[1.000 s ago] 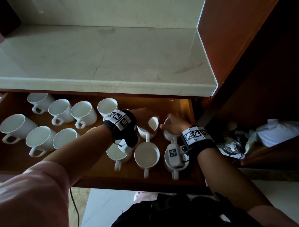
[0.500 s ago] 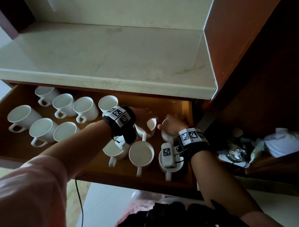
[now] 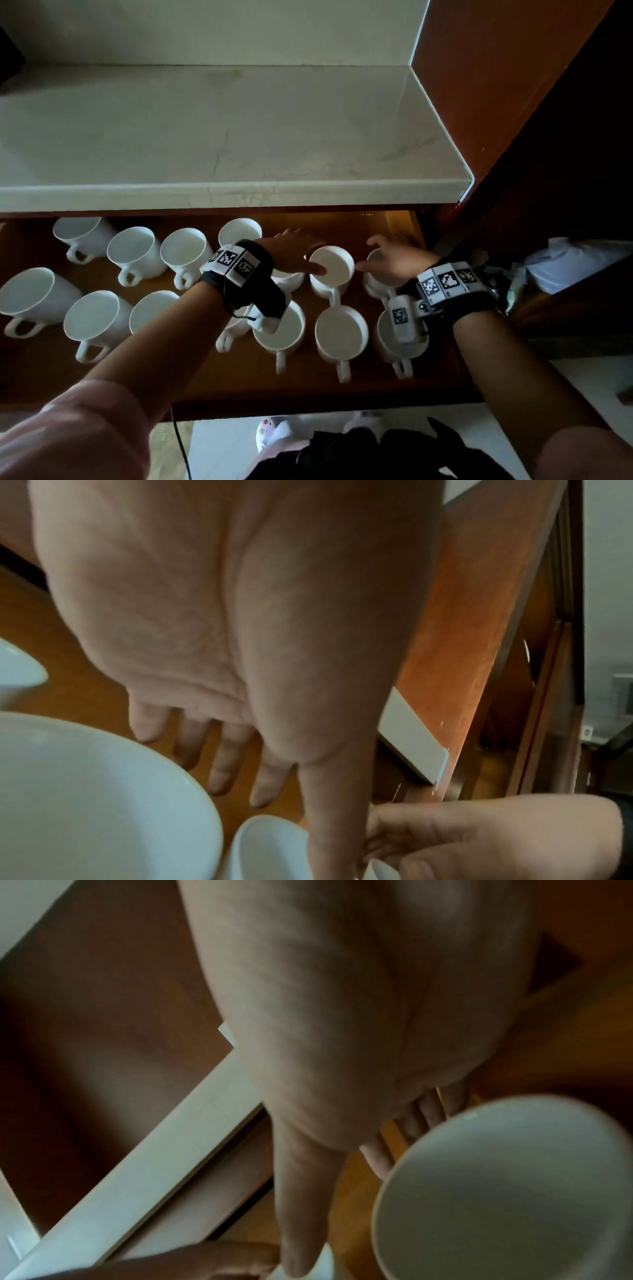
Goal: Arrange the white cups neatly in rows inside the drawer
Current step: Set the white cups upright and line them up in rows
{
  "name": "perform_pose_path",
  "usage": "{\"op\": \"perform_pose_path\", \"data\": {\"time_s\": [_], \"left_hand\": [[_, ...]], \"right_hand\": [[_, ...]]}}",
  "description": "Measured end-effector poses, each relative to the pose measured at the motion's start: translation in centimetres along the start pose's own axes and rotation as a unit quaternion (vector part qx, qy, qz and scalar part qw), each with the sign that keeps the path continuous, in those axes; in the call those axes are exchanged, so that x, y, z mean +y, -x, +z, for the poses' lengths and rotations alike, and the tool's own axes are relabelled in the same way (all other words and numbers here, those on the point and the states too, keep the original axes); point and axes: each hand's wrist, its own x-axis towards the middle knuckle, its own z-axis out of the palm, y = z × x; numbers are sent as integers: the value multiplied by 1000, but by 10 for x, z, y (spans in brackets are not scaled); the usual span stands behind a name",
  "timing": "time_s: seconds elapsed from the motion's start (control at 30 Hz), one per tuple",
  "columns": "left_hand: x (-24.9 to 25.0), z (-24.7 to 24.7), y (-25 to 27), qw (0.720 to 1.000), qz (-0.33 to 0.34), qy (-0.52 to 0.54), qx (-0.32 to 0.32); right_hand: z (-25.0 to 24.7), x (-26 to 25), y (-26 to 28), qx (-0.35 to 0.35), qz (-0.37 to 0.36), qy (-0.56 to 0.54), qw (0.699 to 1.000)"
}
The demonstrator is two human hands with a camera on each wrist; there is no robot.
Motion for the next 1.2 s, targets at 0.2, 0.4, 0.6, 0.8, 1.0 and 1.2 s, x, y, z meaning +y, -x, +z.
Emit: {"op": "perform_pose_path", "data": {"time_s": [0.2,0.4,0.6,0.8,1.0,1.2], "left_hand": [[-33,5,15,998,11,55,19],[-43,9,21,993,27,116,15],[-49,10,29,991,36,128,22],[-50,14,46,988,66,124,61],[-39,18,57,975,141,163,43],[-35,25,57,977,173,126,25]], "right_hand": [[-14,-23,28,34,41,-6,999],[-5,-60,46,23,37,-6,999],[13,-92,32,-3,5,11,1000],[27,-102,7,-24,8,33,999],[37,-97,-13,-53,23,62,996],[42,-85,-11,-29,14,-8,999]]}}
